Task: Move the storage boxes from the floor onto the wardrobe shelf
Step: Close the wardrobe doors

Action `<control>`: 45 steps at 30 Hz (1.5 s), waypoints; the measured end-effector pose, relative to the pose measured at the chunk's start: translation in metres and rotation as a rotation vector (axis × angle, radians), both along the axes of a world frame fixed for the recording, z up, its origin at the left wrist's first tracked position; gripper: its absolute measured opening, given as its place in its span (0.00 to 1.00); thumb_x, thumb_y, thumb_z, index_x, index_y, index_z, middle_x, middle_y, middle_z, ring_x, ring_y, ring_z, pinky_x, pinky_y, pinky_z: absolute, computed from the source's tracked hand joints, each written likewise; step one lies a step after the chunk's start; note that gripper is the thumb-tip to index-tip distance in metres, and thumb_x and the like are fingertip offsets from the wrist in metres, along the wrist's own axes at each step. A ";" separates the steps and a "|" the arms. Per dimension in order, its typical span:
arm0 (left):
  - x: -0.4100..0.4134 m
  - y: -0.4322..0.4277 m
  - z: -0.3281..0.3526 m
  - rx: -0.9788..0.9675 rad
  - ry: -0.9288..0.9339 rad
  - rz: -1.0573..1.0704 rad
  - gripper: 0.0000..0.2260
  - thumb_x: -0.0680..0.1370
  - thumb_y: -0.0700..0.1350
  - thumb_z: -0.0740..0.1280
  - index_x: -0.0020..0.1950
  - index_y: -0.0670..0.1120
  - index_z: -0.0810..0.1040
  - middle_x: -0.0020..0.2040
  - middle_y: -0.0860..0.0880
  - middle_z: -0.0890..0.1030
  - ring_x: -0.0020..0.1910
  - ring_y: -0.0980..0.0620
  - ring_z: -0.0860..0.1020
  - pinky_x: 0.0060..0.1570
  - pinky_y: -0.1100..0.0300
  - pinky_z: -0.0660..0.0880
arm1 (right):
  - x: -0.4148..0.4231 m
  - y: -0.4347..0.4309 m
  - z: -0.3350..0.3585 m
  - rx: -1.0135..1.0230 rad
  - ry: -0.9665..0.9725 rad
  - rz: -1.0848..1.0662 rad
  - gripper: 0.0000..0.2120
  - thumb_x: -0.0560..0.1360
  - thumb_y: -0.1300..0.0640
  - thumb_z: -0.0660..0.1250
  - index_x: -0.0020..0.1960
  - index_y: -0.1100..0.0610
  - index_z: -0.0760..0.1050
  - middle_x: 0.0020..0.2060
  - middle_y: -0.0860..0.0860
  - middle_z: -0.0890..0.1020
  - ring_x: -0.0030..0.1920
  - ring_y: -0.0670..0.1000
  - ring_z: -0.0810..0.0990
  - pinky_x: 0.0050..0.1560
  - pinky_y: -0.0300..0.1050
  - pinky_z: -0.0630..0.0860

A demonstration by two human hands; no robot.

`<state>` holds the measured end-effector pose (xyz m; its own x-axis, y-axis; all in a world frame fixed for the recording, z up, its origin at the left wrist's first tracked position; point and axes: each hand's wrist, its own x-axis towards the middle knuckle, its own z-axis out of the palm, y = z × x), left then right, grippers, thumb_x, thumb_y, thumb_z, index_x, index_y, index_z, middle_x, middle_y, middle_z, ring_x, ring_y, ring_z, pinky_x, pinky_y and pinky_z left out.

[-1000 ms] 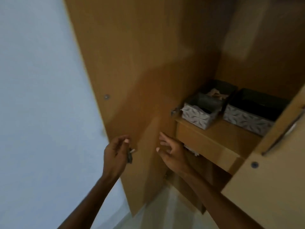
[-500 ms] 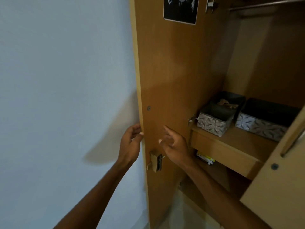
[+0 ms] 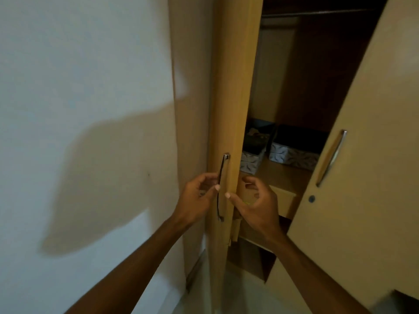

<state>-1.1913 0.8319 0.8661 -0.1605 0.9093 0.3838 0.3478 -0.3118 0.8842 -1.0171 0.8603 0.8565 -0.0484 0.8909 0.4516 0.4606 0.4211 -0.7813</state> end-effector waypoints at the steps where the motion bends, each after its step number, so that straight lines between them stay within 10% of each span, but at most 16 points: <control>1: 0.007 0.006 -0.001 0.007 -0.014 -0.014 0.10 0.78 0.42 0.68 0.59 0.47 0.79 0.52 0.54 0.83 0.51 0.58 0.80 0.48 0.65 0.79 | 0.007 0.002 0.000 0.015 -0.019 -0.038 0.32 0.63 0.35 0.73 0.62 0.48 0.73 0.57 0.42 0.79 0.56 0.42 0.76 0.52 0.41 0.76; 10: 0.076 0.067 -0.012 0.036 -0.014 -0.182 0.06 0.78 0.40 0.66 0.52 0.46 0.82 0.47 0.49 0.83 0.47 0.49 0.82 0.50 0.46 0.81 | 0.082 0.030 0.003 0.158 -0.170 -0.365 0.34 0.61 0.37 0.75 0.63 0.49 0.72 0.56 0.46 0.78 0.56 0.48 0.76 0.52 0.46 0.77; 28: 0.217 0.209 -0.009 -0.031 0.004 -0.280 0.10 0.78 0.40 0.67 0.59 0.48 0.80 0.49 0.55 0.83 0.49 0.57 0.81 0.46 0.71 0.76 | 0.206 0.165 0.022 0.214 -0.735 -0.801 0.52 0.65 0.30 0.64 0.77 0.60 0.52 0.76 0.63 0.53 0.76 0.65 0.50 0.70 0.71 0.49; 36: 0.250 0.244 -0.007 -0.033 0.005 -0.344 0.23 0.76 0.34 0.66 0.69 0.49 0.73 0.58 0.59 0.79 0.53 0.70 0.77 0.47 0.76 0.73 | 0.230 0.220 0.035 0.187 -0.792 -0.759 0.60 0.63 0.33 0.71 0.78 0.61 0.41 0.77 0.64 0.45 0.76 0.67 0.42 0.70 0.74 0.49; 45: 0.255 0.268 -0.005 0.021 0.062 -0.346 0.23 0.76 0.32 0.66 0.68 0.51 0.76 0.57 0.57 0.82 0.53 0.62 0.80 0.48 0.72 0.75 | 0.237 0.244 0.037 0.177 -0.778 -0.729 0.59 0.61 0.33 0.68 0.78 0.60 0.42 0.77 0.63 0.45 0.76 0.66 0.42 0.68 0.75 0.50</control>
